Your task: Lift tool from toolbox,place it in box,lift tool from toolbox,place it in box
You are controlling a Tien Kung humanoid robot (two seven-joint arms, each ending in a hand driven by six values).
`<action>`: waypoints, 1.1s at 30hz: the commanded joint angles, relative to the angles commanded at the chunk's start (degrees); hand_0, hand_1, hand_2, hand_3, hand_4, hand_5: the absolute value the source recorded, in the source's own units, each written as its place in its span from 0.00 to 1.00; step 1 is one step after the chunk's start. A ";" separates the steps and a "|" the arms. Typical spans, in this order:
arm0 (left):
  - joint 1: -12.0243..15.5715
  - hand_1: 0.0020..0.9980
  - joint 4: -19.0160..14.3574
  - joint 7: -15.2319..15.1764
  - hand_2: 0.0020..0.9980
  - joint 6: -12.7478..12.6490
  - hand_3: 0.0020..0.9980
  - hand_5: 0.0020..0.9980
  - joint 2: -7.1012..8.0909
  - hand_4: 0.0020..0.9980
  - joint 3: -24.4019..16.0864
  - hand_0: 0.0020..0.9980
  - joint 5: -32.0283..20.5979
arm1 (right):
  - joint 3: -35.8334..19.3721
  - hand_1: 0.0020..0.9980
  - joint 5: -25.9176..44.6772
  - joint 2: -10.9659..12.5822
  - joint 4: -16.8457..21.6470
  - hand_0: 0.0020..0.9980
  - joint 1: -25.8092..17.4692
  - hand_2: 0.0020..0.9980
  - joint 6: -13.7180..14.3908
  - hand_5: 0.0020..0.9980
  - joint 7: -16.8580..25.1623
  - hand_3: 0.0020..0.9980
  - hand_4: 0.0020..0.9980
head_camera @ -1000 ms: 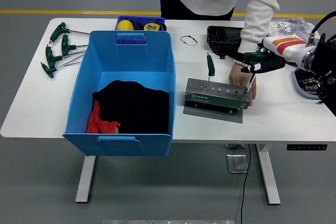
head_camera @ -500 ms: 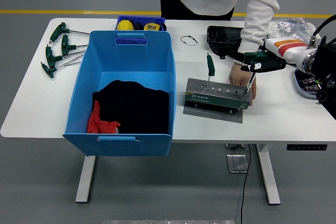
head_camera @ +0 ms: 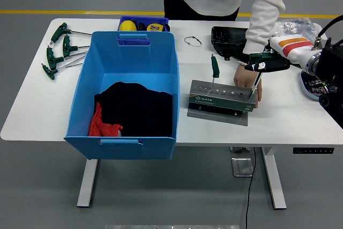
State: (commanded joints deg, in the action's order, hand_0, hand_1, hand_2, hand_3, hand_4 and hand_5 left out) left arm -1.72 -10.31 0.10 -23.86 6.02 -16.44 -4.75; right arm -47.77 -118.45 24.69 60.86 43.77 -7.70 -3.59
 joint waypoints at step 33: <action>-0.01 0.51 0.00 0.48 0.53 -0.04 0.70 0.67 -0.06 0.72 -1.34 0.51 1.65 | 0.72 0.00 1.29 -0.40 -0.79 0.00 -0.61 0.00 2.65 0.93 -2.11 0.03 1.00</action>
State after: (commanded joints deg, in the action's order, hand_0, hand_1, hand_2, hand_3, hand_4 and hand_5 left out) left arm -1.73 -10.31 0.58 -23.89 5.97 -17.78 -3.11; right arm -47.05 -117.16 24.29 60.08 43.15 -5.05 -5.69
